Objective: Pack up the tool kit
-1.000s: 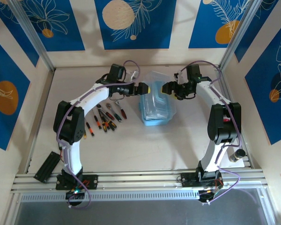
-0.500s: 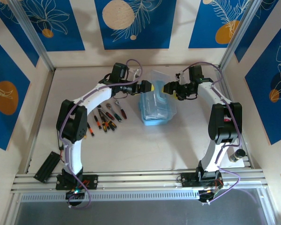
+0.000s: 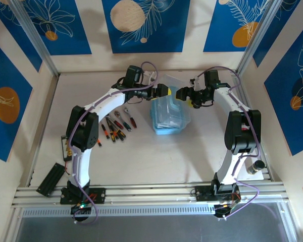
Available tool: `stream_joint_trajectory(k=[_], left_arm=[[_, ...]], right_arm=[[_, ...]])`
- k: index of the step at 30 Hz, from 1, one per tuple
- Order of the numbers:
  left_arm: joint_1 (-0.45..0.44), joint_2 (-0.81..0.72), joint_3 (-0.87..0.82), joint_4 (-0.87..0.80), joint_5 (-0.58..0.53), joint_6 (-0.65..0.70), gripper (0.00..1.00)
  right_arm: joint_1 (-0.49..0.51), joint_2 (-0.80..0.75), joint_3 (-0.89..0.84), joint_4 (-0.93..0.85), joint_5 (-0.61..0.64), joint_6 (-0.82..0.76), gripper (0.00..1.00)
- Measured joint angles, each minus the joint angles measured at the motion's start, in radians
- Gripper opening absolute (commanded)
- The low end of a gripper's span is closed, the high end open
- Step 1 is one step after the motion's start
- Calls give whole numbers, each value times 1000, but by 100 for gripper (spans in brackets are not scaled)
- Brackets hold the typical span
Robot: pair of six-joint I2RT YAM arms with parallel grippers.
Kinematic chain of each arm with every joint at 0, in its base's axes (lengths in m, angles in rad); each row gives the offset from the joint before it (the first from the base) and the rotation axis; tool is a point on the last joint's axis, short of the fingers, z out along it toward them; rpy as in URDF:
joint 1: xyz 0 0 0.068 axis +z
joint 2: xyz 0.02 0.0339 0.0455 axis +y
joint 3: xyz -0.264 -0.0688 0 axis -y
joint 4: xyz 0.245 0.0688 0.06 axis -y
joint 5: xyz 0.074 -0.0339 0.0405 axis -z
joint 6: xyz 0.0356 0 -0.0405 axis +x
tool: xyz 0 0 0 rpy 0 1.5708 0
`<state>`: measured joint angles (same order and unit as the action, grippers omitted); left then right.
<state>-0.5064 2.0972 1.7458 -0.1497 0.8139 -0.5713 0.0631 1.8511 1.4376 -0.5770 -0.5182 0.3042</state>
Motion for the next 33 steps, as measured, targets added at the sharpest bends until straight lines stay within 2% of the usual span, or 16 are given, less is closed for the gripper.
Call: stream_joint_trajectory(k=[11, 18, 20, 25, 33], left_arm=[[-8, 7, 35, 22, 20, -27, 100], [-13, 17, 51, 39, 24, -42, 100], [-16, 24, 64, 38, 25, -49, 100], [-24, 49, 107, 37, 28, -52, 100], [-32, 56, 145, 30, 29, -62, 100]], right_arm=[[-8, -13, 117, -130, 141, -74, 99], [-6, -135, 120, -213, 246, -150, 99], [21, -184, 117, -228, 283, -182, 99], [165, -309, 77, -251, 389, -251, 99], [346, -416, -37, -254, 591, -277, 99]])
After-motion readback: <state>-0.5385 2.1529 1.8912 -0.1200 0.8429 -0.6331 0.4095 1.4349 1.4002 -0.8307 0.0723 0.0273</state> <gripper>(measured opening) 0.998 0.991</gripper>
